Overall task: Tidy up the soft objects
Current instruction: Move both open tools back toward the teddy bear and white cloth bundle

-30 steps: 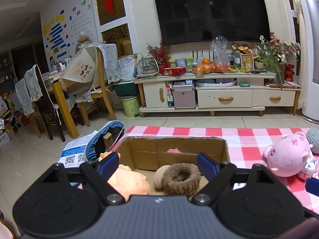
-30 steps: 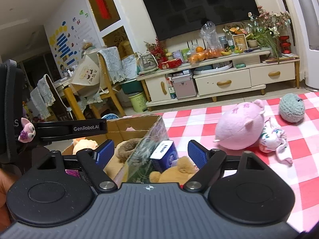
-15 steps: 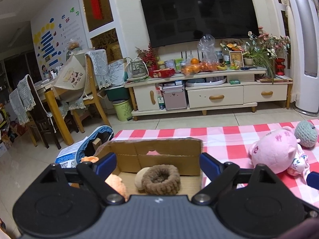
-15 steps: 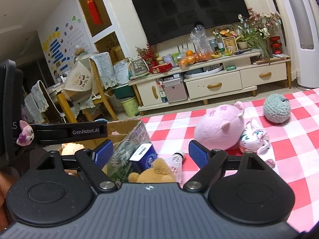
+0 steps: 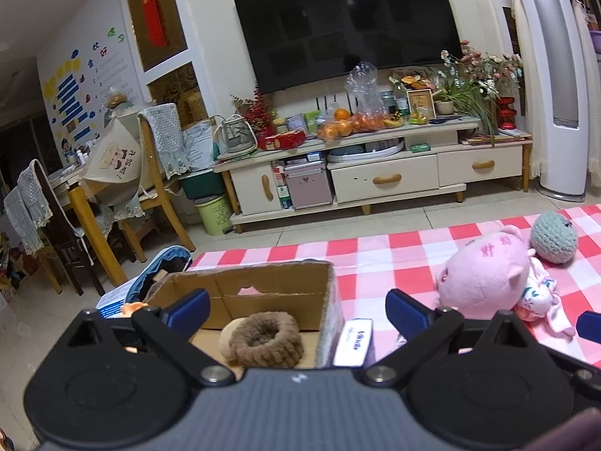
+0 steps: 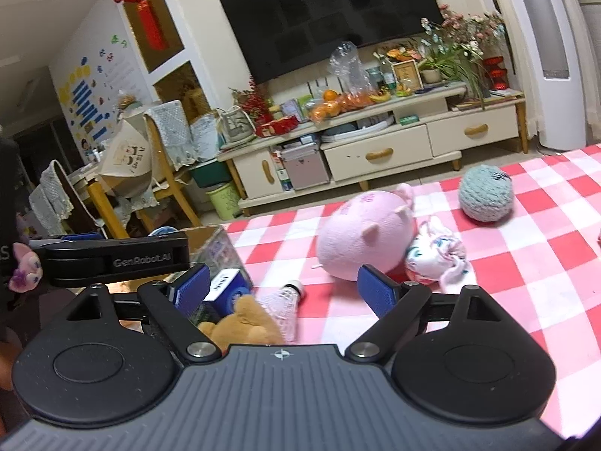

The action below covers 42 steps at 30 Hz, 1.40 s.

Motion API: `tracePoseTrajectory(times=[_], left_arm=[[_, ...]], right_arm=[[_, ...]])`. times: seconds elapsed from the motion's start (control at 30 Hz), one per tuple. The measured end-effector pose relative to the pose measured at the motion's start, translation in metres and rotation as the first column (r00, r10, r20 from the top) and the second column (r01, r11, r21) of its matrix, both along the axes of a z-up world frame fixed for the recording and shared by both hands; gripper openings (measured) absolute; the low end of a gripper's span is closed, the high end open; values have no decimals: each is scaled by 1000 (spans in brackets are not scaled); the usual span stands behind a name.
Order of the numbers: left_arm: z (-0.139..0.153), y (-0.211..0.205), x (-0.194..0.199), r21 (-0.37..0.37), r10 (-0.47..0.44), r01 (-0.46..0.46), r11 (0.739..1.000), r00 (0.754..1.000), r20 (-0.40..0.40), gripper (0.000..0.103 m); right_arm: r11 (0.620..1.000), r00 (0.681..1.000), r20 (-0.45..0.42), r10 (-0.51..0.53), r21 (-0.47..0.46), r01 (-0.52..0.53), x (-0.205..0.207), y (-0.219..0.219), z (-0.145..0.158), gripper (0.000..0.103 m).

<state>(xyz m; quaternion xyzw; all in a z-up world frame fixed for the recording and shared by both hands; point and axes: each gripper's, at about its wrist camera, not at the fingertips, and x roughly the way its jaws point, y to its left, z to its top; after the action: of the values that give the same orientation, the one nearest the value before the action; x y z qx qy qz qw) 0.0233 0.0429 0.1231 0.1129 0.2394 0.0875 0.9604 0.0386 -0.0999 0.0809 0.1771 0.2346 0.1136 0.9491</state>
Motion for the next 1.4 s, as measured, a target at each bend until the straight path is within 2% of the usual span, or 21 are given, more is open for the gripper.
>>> tracePoseTrajectory(times=[0.53,0.83,1.07,1.23,1.4], left_arm=[[-5,-25,-4,-2,-74,74,997,997,-5,102],[-9,-36,-5,-12,-140,140,990,990,-13,102],[-15,-45,-5,-24,-199,199,980,979,-34,102],[-18,-49,-4,-30,-231,230,973,972,-35,102],[-21,-50,-1,-38,-242,241,970,969,-40,102]], right_arm=[[993,993,-22,-119,-25,119,1,-10,-6,103],[983,981,-79,-178,-54,174,13,-20,-22,103],[982,977,-133,-166,-116,151,34,-21,-39,103],[970,978,-137,-159,-206,129,54,-15,-48,103],[969,979,-154,-134,-225,97,72,-15,-59,103]])
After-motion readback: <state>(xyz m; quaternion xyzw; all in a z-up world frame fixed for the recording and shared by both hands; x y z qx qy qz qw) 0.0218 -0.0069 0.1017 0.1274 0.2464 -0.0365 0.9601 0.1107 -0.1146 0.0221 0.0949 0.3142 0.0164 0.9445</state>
